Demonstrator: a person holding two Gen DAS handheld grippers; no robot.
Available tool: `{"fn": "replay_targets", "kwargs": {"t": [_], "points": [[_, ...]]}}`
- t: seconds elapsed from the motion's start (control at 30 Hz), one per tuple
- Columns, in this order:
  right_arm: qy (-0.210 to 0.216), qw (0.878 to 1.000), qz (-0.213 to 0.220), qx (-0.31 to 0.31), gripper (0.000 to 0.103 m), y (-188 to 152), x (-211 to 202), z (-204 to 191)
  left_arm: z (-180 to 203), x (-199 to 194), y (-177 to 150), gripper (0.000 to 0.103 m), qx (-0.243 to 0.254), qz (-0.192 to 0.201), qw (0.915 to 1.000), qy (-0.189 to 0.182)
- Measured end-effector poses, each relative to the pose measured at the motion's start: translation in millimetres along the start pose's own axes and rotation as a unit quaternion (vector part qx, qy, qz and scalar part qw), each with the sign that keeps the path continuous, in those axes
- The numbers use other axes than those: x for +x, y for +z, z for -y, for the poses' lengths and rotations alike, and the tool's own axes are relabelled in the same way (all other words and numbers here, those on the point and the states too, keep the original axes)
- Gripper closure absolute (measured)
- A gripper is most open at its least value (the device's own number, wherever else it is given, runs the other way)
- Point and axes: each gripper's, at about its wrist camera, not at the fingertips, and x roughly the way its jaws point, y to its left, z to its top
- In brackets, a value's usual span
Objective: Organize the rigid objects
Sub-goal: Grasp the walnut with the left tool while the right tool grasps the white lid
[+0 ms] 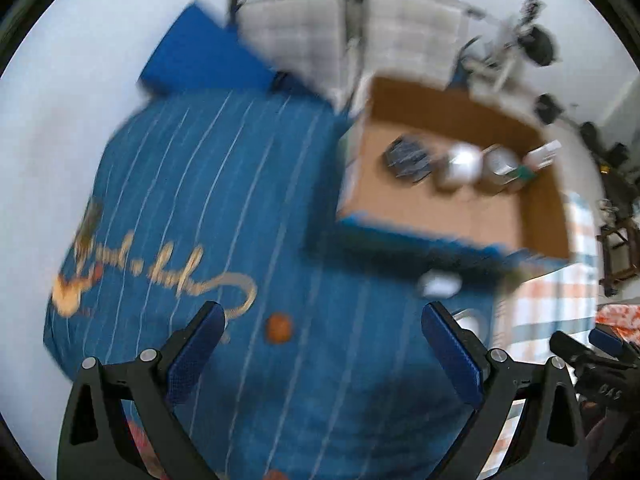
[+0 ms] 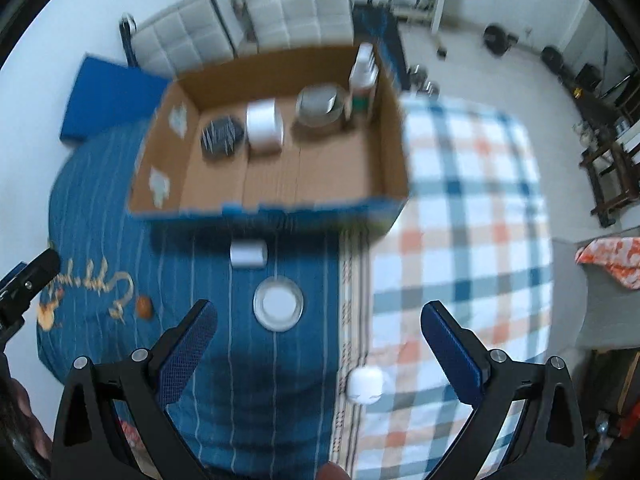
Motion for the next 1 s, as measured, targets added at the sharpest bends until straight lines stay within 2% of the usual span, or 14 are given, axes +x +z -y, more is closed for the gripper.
{"fn": "replay_targets", "kwargs": {"t": [0.1, 0.23, 0.37, 0.53, 0.63, 0.67, 0.7, 0.73, 0.77, 0.8, 0.87, 1.0], "points": [[0.012, 0.999, -0.047, 0.001, 0.0, -6.9, 48.3, -7.2, -34.7, 40.6, -14.0, 0.002, -0.034, -0.053, 0.9979, 0.016], [0.018, 0.995, -0.094, 0.007, 0.0, -13.4, 104.6, -17.8, -69.1, 92.2, -31.5, 0.002, -0.068, -0.115, 0.9904, 0.035], [0.02, 0.991, -0.129, 0.015, 0.0, -14.9, 149.4, -31.2, -85.8, 131.5, -43.5, 0.002, -0.092, -0.154, 0.9829, 0.042], [0.022, 0.986, -0.161, 0.029, 0.0, -16.3, 186.8, -42.6, -90.4, 182.9, -53.0, 0.002, -0.092, -0.199, 0.9752, 0.033], [0.012, 0.985, -0.17, 0.035, 0.0, -17.4, 200.8, -45.5, -85.9, 205.4, -58.7, 0.023, -0.082, -0.214, 0.973, 0.027], [0.009, 0.984, -0.172, 0.039, 0.002, -18.6, 204.7, -45.2, -84.7, 211.2, -60.5, 0.037, -0.079, -0.218, 0.9723, 0.025], [0.007, 0.984, -0.175, 0.043, 0.003, -19.7, 208.7, -44.5, -83.7, 217.2, -62.6, 0.043, -0.076, -0.225, 0.9711, 0.024], [0.005, 0.983, -0.178, 0.045, 0.009, -20.5, 212.0, -44.6, -82.9, 222.6, -64.8, 0.045, -0.075, -0.23, 0.9699, 0.024], [0.002, 0.982, -0.183, 0.05, 0.016, -22.4, 215.3, -43.3, -82.5, 225.6, -66.3, 0.052, -0.074, -0.232, 0.9697, 0.023], [-0.005, 0.983, -0.178, 0.05, 0.019, -23.1, 214.3, -43.2, -82.9, 224.6, -66.6, 0.063, -0.079, -0.222, 0.9717, 0.018], [-0.02, 0.984, -0.17, 0.042, 0.036, -24.1, 210.3, -45.0, -79.7, 221.7, -65.9, 0.072, -0.077, -0.211, 0.9745, 0.014], [-0.018, 0.985, -0.167, 0.037, 0.036, -27.4, 207.6, -44.4, -63.7, 216.8, -66.9, 0.072, -0.058, -0.2, 0.9778, 0.023]]}}
